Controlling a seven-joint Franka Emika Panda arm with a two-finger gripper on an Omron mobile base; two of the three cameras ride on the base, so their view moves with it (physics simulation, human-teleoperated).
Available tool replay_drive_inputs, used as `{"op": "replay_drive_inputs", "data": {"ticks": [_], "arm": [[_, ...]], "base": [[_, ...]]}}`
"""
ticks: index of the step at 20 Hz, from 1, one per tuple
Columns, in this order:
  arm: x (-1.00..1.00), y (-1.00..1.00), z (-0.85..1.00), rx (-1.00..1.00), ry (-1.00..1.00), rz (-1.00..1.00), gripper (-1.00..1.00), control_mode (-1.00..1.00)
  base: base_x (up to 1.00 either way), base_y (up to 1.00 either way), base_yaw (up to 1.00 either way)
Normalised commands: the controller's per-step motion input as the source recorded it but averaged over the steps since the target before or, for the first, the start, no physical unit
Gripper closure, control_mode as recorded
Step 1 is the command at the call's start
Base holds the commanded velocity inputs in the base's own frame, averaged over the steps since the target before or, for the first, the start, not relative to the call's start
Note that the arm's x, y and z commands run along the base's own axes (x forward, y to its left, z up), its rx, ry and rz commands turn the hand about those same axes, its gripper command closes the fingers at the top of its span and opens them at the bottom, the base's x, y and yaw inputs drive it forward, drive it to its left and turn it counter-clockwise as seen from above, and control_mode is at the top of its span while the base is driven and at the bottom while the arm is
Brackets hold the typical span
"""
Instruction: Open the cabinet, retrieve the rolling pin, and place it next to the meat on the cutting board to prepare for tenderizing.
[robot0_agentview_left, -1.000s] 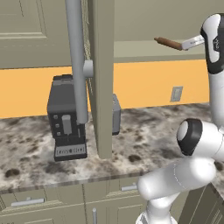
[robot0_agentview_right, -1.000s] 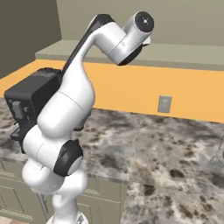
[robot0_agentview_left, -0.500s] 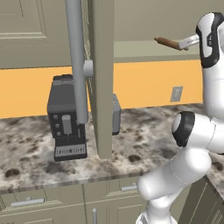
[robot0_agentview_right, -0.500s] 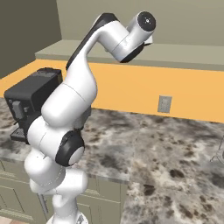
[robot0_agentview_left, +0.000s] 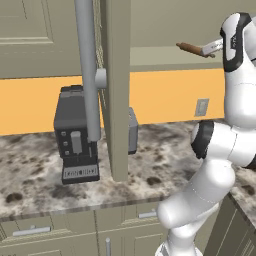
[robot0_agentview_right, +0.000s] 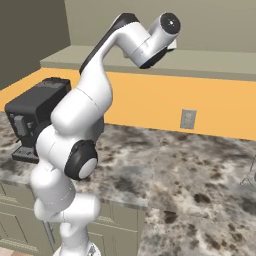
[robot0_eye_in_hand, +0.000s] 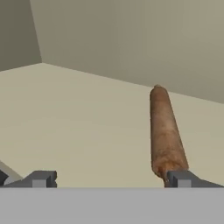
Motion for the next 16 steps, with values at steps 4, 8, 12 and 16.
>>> {"op": "replay_drive_inputs", "data": {"ticks": [4, 8, 12, 16], "arm": [[0.19, -0.08, -0.03, 0.0, 0.01, 0.0, -1.0, -1.0], [0.19, -0.08, -0.05, 0.0, 0.01, 0.0, -1.0, -1.0], [0.19, -0.07, -0.05, 0.0, 0.0, 0.0, -1.0, -1.0], [0.18, -0.09, -0.06, 0.0, 0.01, 0.0, -1.0, -1.0]], "base": [[0.0, 0.0, 0.0], [0.0, 0.0, 0.0], [0.0, 0.0, 0.0], [0.0, 0.0, 0.0]]}}
